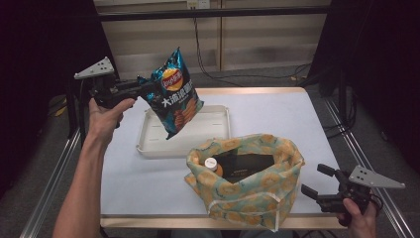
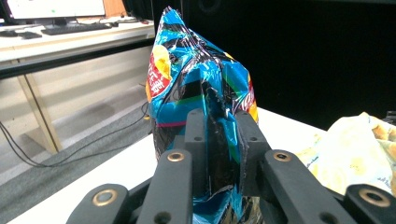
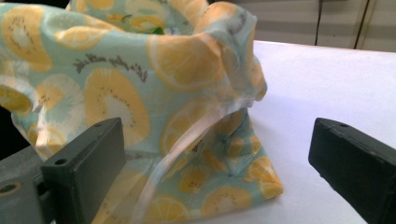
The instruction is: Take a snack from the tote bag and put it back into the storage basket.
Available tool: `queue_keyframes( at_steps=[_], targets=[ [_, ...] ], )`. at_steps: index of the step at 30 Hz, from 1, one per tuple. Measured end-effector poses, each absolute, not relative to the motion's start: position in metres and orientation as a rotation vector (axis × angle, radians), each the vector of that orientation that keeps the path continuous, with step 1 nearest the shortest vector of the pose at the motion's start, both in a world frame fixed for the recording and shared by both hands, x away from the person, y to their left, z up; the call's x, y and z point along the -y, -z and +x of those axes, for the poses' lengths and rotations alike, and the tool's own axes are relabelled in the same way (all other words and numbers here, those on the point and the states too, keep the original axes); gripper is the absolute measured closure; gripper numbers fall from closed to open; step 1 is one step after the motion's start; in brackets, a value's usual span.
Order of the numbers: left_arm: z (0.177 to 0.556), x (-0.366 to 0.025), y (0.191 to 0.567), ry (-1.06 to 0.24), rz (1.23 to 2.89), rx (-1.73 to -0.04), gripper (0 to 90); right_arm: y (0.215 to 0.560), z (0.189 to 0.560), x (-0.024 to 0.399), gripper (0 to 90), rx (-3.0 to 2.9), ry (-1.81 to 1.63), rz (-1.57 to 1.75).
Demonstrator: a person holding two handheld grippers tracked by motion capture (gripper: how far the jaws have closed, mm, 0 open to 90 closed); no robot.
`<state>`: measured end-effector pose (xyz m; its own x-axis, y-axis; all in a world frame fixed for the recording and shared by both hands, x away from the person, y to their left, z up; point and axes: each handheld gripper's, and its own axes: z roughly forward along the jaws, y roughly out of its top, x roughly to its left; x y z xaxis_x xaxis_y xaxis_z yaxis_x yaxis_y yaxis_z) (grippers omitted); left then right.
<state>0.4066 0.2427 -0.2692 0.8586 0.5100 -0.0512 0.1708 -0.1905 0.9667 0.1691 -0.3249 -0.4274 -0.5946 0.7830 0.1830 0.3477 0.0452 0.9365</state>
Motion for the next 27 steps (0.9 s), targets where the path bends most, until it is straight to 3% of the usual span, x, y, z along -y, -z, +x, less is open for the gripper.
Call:
queue_keyframes(
  at_steps=[14,27],
  targets=[
    [0.437,-0.266,0.314,-0.328,1.807,-0.625,78.3,0.429,0.171,0.321,3.2,-1.986,-1.577,1.125],
    [0.457,-0.261,0.333,-0.297,1.836,-0.645,77.7,0.431,0.172,0.323,3.0,-1.986,-1.584,1.134]
  ],
)
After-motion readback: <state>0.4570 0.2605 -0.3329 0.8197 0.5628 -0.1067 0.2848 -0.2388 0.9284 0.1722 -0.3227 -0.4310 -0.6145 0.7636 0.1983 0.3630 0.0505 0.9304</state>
